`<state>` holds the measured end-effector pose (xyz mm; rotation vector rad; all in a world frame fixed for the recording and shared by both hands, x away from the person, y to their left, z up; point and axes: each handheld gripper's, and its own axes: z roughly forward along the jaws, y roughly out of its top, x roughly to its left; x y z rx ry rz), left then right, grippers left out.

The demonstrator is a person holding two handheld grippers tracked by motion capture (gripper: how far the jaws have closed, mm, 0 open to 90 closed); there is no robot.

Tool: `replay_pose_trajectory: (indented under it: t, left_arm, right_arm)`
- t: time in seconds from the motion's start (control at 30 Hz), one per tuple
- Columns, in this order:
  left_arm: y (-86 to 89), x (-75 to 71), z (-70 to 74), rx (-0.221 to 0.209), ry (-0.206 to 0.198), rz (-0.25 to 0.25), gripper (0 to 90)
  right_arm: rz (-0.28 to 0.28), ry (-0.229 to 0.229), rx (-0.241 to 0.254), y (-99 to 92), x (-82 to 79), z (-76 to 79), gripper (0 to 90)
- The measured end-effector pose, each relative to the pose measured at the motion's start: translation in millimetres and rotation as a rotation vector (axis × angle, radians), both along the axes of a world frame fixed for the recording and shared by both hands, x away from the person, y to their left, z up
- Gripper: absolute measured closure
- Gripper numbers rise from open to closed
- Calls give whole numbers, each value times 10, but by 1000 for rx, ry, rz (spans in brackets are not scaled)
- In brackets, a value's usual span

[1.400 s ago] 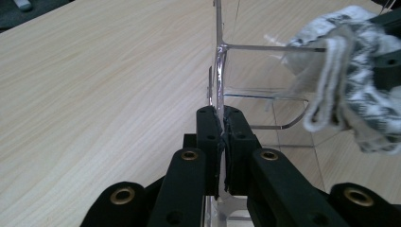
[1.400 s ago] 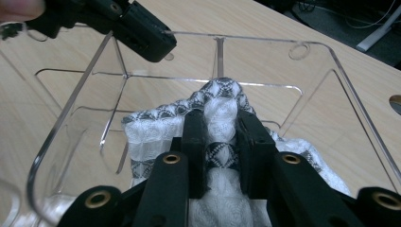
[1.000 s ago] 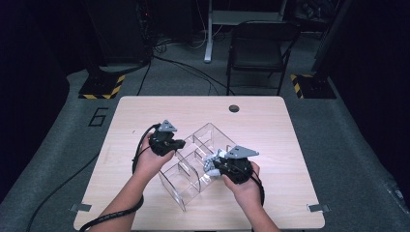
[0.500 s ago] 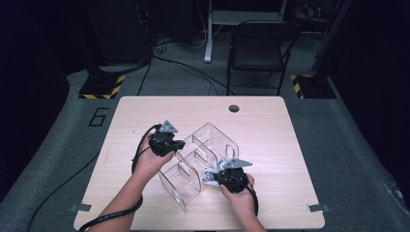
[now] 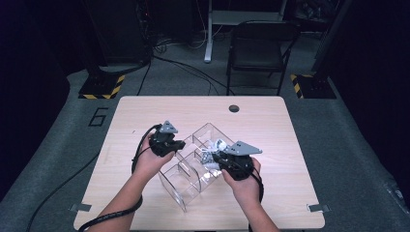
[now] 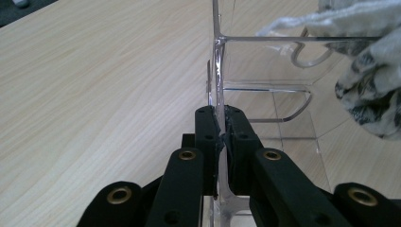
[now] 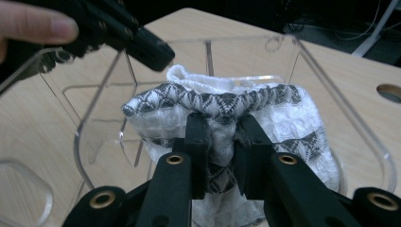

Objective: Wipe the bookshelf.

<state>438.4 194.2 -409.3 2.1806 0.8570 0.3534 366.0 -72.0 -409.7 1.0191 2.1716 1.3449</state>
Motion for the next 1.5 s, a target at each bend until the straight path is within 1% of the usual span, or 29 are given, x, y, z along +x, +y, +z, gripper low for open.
replay_pose_trajectory:
  t: [0.03,0.07,0.1,0.13,0.2,0.23,0.27,0.33,0.4,0.53,0.63,0.67,0.7,0.73,0.8,0.83,0.93,1.0,1.03,1.1,1.13,1.17,1.23,1.3,1.33,1.37,1.4,1.43,1.5]
  left_arm:
    - [0,0,0,0,0,0,816]
    - [24,-7,-6,-20,-7,4,766]
    - [24,-7,-6,-20,-7,4,745]
    - [53,-20,14,-31,0,0,737]
    - [102,-63,89,-51,-23,9,710]
    - [102,-63,89,-51,-23,9,653]
    - [117,-74,112,-63,-31,18,653]
    - [172,-94,172,-98,-32,21,599]
    - [244,-140,234,-130,-23,19,576]
    - [387,-252,274,-146,-14,18,566]
    - [492,-331,244,-162,2,15,567]
    - [511,-353,228,-167,3,18,567]
    - [546,-387,206,-171,14,12,570]
    - [557,-413,178,-185,20,15,584]
    - [574,-457,144,-188,31,4,589]
    - [575,-474,129,-181,24,-6,599]
    - [567,-527,101,-169,20,-4,626]
    - [577,-553,77,-146,-4,0,649]
    - [593,-567,63,-139,-5,2,668]
    - [623,-580,34,-150,-10,10,702]
    - [644,-582,21,-169,-9,19,731]
    - [659,-585,11,-187,-7,26,755]
    - [700,-584,-11,-199,-10,24,814]
    - [728,-588,-40,-219,-13,26,850]
    - [737,-590,-59,-234,-24,28,857]
    - [753,-593,-74,-248,-23,22,859]
    - [754,-592,-76,-249,-25,19,861]
    - [738,-595,-69,-236,-34,20,862]
    - [714,-603,-47,-192,-52,4,867]
  right_arm:
    - [4,-7,3,0,8,38,773]
    - [7,-11,3,1,12,92,774]
    - [7,-11,3,1,12,92,774]
    - [20,-23,-6,17,19,184,773]
    - [32,-31,-18,42,26,265,773]
    - [32,-31,-18,42,26,265,773]
    - [49,-30,-23,73,31,358,772]
    - [63,-31,-21,102,37,429,771]
    - [85,-19,-15,133,37,486,771]
    - [138,3,-1,235,0,552,766]
    - [165,24,0,286,-10,546,763]
    - [171,42,6,313,-22,533,762]
    - [182,43,4,327,-19,521,762]
    - [193,62,4,358,-29,502,761]
    - [212,78,-3,414,-47,467,758]
    - [220,80,-7,439,-56,451,758]
    - [239,102,-10,527,-72,391,755]
    - [252,111,-34,582,-59,338,749]
    - [250,116,-50,624,-50,293,745]
    - [234,125,-69,687,-49,232,736]
    - [223,114,-73,715,-47,204,730]
    - [229,111,-93,726,-36,195,726]
    - [212,116,-99,761,-38,170,723]
    - [200,112,-107,786,-32,147,722]
    - [198,118,-109,794,-33,143,723]
    - [196,114,-113,800,-33,139,725]
    - [197,100,-122,815,-28,135,733]
    - [191,100,-133,827,-36,138,743]
    - [191,90,-159,865,-36,145,752]
